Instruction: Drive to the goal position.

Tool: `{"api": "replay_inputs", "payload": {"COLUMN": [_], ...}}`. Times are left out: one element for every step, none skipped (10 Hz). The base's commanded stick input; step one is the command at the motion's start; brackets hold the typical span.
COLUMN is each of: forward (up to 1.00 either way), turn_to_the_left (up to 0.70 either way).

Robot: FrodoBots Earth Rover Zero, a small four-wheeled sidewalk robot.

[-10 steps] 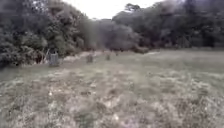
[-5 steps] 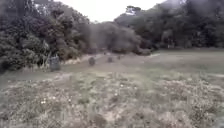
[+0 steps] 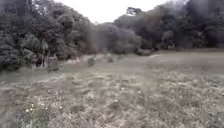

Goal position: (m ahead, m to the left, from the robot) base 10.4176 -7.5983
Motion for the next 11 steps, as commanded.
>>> {"api": "replay_inputs", "payload": {"forward": [0.5,0.5,0.5,0.5,0.5,0.5,0.5,0.5,0.5,0.5,0.5], "turn_to_the_left": [0.0,0.0,0.0,0.0,0.0,0.0,0.0,0.0,0.0,0.0,0.0]}}
